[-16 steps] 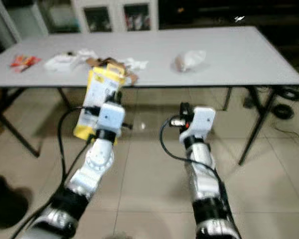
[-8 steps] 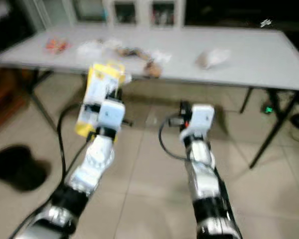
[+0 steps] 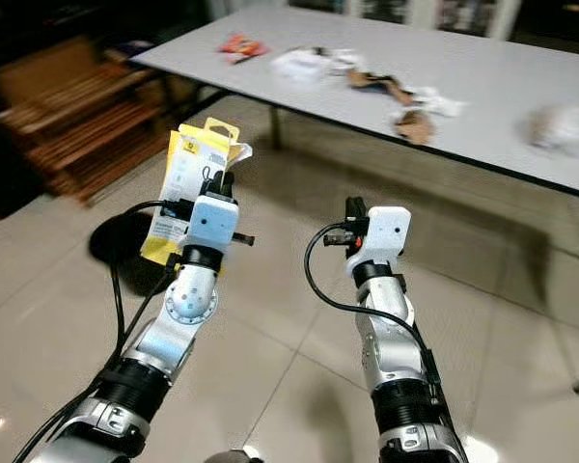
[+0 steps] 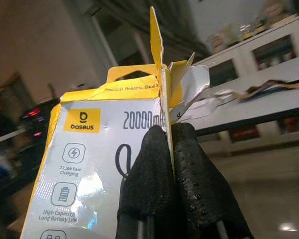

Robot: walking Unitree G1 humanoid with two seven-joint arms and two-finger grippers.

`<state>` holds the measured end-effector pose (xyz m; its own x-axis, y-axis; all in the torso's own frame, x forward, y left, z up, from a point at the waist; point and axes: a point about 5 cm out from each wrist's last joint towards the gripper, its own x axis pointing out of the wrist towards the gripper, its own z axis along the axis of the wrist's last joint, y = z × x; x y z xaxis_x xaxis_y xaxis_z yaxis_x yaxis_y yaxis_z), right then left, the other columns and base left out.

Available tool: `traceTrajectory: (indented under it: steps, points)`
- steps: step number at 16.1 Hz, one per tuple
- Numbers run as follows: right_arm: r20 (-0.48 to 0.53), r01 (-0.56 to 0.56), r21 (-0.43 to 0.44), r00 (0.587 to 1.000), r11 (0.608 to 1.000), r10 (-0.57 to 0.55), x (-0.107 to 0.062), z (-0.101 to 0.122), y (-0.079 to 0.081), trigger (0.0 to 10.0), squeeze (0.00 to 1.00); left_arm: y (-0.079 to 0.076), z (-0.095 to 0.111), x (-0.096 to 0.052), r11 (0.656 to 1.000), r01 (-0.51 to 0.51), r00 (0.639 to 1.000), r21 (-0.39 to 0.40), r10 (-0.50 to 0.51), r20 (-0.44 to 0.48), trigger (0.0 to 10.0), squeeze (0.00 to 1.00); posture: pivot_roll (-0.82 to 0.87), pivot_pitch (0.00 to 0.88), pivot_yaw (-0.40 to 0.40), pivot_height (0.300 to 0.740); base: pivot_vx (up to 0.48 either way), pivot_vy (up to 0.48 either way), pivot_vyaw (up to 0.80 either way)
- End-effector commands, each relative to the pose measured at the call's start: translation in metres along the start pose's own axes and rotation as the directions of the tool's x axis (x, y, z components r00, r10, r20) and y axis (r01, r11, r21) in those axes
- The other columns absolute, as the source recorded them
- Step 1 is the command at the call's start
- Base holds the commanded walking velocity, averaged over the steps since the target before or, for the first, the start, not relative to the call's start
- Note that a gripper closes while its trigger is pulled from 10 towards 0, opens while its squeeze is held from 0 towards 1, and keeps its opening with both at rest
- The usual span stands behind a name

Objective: Picking trash to rubbish bin

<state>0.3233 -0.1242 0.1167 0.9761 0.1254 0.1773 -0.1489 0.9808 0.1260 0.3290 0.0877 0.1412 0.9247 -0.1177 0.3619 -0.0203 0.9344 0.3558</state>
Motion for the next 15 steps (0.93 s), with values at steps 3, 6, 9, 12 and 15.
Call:
traceTrajectory:
  steps: [3,6,9,12,15]
  points:
    - [-0.012,0.000,0.001,1.000,1.000,0.000,0.0003,-0.0015,0.0001,10.0,0.00,-0.0009,0.0007,0.0000,1.000,0.007,1.000,-0.002,-0.007,0.003,10.0,0.00,-0.04,0.009,0.068,0.740,0.000,0.000,0.80]
    - [-0.015,-0.005,0.002,1.000,1.000,0.005,0.0007,-0.0021,0.0011,10.0,0.00,-0.0011,0.0004,0.0000,1.000,0.012,1.000,-0.003,-0.012,0.002,10.0,0.00,-0.04,0.009,0.069,0.740,0.000,0.000,0.80]
    - [-0.016,-0.012,-0.010,1.000,1.000,0.012,0.0006,-0.0025,0.0022,10.0,0.00,-0.0018,0.0004,-0.0001,1.000,0.020,1.000,-0.010,-0.020,0.003,10.0,0.00,-0.04,0.007,0.071,0.740,0.000,0.000,0.80]
    - [-0.015,-0.012,-0.004,1.000,1.000,0.012,0.0008,-0.0029,0.0031,10.0,0.00,-0.0041,0.0003,-0.0009,0.998,0.047,0.999,-0.047,-0.047,-0.002,10.0,0.00,-0.03,0.002,0.072,0.740,0.000,0.000,0.80]
    - [-0.015,-0.016,-0.002,1.000,1.000,0.016,0.0015,-0.0033,0.0053,10.0,0.00,-0.0041,-0.0012,-0.0021,0.995,0.061,0.998,-0.074,-0.062,-0.008,10.0,0.00,-0.03,0.000,0.076,0.740,0.000,0.000,0.80]
